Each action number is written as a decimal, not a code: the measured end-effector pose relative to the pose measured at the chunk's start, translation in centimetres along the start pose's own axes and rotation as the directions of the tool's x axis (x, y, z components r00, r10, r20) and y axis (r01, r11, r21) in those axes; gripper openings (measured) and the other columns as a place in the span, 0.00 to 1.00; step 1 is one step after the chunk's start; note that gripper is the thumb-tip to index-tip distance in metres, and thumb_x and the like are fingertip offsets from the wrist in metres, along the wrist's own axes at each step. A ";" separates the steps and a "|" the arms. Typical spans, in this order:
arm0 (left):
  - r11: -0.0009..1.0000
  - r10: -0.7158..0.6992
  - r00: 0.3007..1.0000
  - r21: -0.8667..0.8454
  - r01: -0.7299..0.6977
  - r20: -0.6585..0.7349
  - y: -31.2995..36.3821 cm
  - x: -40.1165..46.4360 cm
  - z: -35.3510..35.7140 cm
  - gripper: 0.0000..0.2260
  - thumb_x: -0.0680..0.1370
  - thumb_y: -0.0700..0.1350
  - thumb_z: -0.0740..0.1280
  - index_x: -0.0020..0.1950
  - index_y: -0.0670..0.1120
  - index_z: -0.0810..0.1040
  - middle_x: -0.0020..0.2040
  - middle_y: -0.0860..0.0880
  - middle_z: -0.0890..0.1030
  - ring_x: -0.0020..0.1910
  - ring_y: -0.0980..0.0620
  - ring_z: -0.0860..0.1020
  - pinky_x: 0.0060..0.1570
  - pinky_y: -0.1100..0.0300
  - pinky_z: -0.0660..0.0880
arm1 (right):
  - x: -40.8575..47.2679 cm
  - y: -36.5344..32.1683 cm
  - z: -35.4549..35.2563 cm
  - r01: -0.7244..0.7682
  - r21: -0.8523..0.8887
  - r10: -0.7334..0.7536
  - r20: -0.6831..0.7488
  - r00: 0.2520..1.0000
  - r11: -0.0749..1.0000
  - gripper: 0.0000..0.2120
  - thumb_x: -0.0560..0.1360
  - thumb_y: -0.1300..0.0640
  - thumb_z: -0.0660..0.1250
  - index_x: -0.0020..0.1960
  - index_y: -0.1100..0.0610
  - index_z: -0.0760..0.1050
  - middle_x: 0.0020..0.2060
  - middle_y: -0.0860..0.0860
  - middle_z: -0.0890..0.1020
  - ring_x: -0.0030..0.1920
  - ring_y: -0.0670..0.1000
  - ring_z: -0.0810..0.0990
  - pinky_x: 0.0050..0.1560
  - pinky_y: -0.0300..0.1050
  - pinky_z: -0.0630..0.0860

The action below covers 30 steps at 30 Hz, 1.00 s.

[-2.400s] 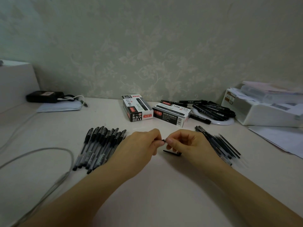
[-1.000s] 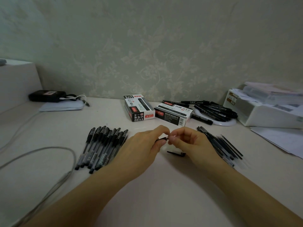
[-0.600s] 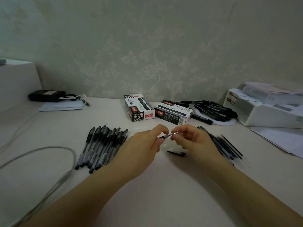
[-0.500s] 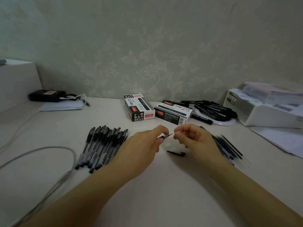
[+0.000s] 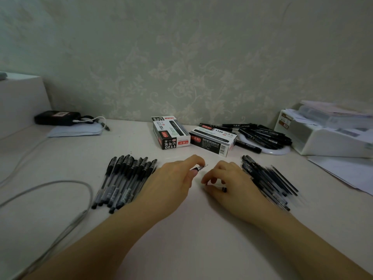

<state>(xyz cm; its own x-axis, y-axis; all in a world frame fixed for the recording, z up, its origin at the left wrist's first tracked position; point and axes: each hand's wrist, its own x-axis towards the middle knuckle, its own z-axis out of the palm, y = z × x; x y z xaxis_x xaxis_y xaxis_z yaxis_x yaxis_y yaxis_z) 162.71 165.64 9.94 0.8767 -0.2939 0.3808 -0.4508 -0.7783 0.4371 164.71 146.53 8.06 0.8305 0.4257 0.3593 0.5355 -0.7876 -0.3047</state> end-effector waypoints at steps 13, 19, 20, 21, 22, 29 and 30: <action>1.000 -0.019 1.000 -0.017 0.020 0.014 0.2 -0.1 0.1 0.12 0.83 0.48 0.57 0.63 0.62 0.70 0.38 0.55 0.78 0.40 0.56 0.75 0.44 0.52 0.77 | 0.0 -0.4 0.5 -0.013 0.090 0.016 -0.035 0.999 0.996 0.05 0.78 0.51 0.69 0.52 0.45 0.80 0.45 0.39 0.80 0.47 0.43 0.73 0.46 0.32 0.67; 0.999 -0.022 1.000 -0.038 0.023 0.021 0.3 0.0 0.1 0.12 0.83 0.47 0.57 0.64 0.60 0.72 0.39 0.54 0.79 0.41 0.55 0.76 0.46 0.51 0.77 | 0.0 -0.6 0.5 -0.006 0.079 0.008 -0.022 1.000 0.997 0.06 0.78 0.50 0.68 0.54 0.45 0.81 0.46 0.41 0.79 0.46 0.45 0.74 0.48 0.40 0.71; 0.999 -0.024 0.999 -0.045 0.025 0.022 0.2 0.1 0.1 0.13 0.83 0.47 0.57 0.64 0.60 0.72 0.39 0.53 0.79 0.41 0.55 0.77 0.46 0.51 0.77 | 0.0 -0.6 0.5 -0.010 0.082 0.011 -0.019 1.000 0.997 0.06 0.78 0.50 0.68 0.54 0.45 0.80 0.46 0.41 0.79 0.46 0.45 0.74 0.48 0.40 0.71; 0.998 -0.026 0.999 -0.056 0.028 0.020 0.2 0.1 0.1 0.13 0.83 0.47 0.58 0.64 0.60 0.72 0.39 0.53 0.79 0.41 0.54 0.77 0.46 0.51 0.77 | -0.1 -0.6 0.5 -0.014 0.083 0.016 -0.020 1.000 0.996 0.06 0.77 0.49 0.68 0.54 0.45 0.80 0.46 0.40 0.79 0.47 0.44 0.73 0.48 0.38 0.71; 0.997 -0.028 1.000 -0.069 0.029 0.014 0.1 0.1 0.2 0.13 0.82 0.47 0.58 0.64 0.60 0.73 0.39 0.53 0.79 0.41 0.55 0.77 0.46 0.51 0.77 | 0.0 -0.6 0.4 -0.020 0.085 0.023 -0.030 0.999 0.996 0.06 0.77 0.49 0.69 0.54 0.45 0.80 0.47 0.40 0.79 0.47 0.43 0.73 0.48 0.35 0.69; 0.984 0.016 0.998 -0.173 -0.027 -0.068 -0.1 0.0 0.5 0.14 0.82 0.45 0.59 0.64 0.62 0.73 0.38 0.56 0.78 0.38 0.60 0.76 0.42 0.60 0.76 | 0.3 -1.9 -0.6 -0.231 0.700 0.322 0.002 0.947 0.676 0.07 0.78 0.51 0.68 0.47 0.47 0.85 0.40 0.42 0.86 0.40 0.38 0.82 0.40 0.28 0.74; 0.983 0.026 0.997 -0.182 -0.039 -0.071 0.0 0.1 0.5 0.15 0.82 0.45 0.59 0.64 0.62 0.73 0.38 0.56 0.78 0.37 0.61 0.76 0.41 0.62 0.75 | 0.3 -2.1 -0.6 -0.257 0.748 0.337 0.048 0.940 0.612 0.07 0.78 0.51 0.68 0.47 0.48 0.85 0.41 0.44 0.86 0.39 0.39 0.82 0.40 0.29 0.75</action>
<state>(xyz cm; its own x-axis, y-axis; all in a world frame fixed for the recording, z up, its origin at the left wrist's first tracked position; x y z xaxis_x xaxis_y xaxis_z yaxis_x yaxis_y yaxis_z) 162.86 165.37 9.53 0.8504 -0.2739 0.4493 -0.5075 -0.6523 0.5629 163.72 148.00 9.33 0.9687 0.1559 0.1930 0.2285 -0.2582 -0.9387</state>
